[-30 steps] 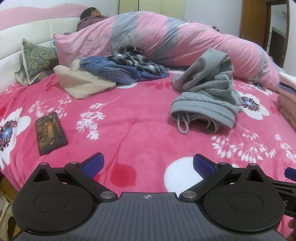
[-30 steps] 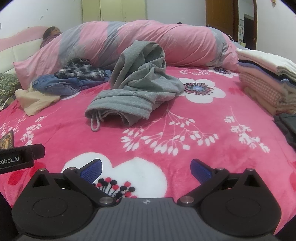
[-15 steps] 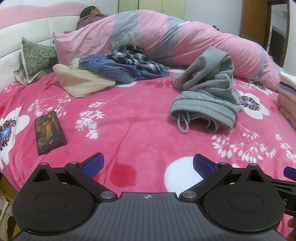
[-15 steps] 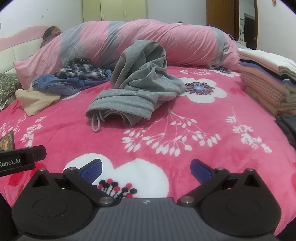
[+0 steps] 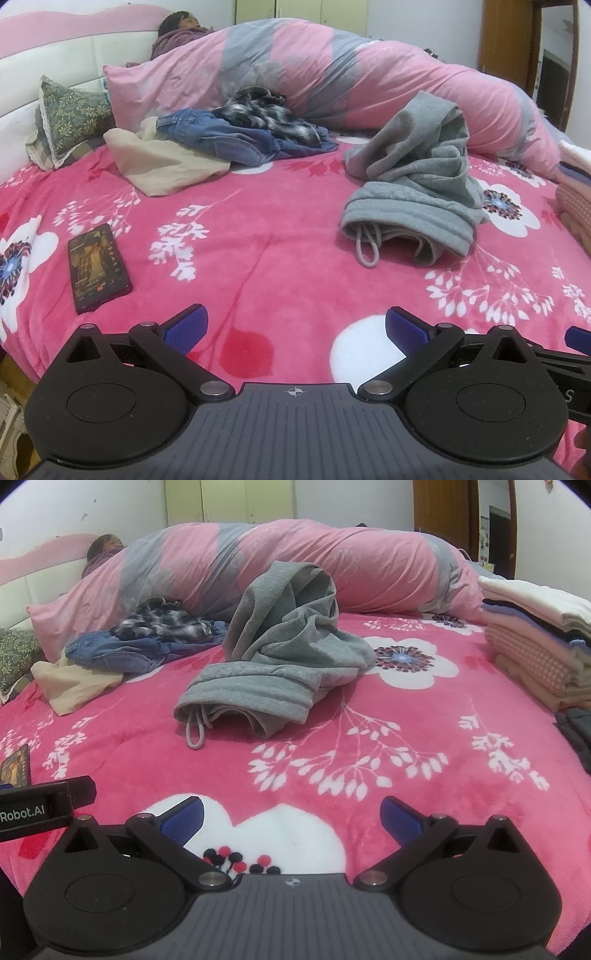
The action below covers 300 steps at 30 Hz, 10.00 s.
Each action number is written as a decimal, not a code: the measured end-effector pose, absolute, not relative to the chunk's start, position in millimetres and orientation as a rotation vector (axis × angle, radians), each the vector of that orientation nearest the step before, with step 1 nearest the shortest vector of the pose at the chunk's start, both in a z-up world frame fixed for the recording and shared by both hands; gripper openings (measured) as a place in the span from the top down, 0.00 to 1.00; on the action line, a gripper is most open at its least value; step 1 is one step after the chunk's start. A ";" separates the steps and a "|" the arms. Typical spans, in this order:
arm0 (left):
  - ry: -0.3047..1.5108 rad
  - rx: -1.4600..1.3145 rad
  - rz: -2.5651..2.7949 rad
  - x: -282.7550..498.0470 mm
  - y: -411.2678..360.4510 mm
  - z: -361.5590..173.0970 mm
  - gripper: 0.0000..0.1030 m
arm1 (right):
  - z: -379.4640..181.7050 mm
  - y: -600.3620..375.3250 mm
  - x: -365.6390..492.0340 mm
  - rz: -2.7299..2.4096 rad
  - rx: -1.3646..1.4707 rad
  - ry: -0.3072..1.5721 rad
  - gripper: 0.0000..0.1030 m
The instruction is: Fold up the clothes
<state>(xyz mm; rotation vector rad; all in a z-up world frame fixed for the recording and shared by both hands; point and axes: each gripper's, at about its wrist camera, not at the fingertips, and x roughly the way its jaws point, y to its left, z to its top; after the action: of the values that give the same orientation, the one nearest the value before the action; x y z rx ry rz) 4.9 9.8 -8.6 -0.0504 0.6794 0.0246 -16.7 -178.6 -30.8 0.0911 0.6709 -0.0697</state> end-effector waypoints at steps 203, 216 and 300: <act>0.498 -0.287 -1.062 43.4 -122.8 -19.9 0.96 | 170.1 -308.8 -34.7 -0.085 -0.323 -0.077 0.94; 0.420 -0.727 -0.730 48.3 83.3 -16.8 0.97 | 146.2 -165.4 148.1 0.205 -0.443 0.008 0.95; 0.560 -0.364 0.147 -13.4 158.7 -47.6 0.40 | -48.1 -100.4 -34.2 0.768 -0.110 0.663 0.49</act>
<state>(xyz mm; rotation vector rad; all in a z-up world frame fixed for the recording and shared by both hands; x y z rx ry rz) -13.4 158.7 -47.6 -0.3644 0.5598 0.1474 -34.2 -100.4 -48.1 -0.1101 0.6634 0.7680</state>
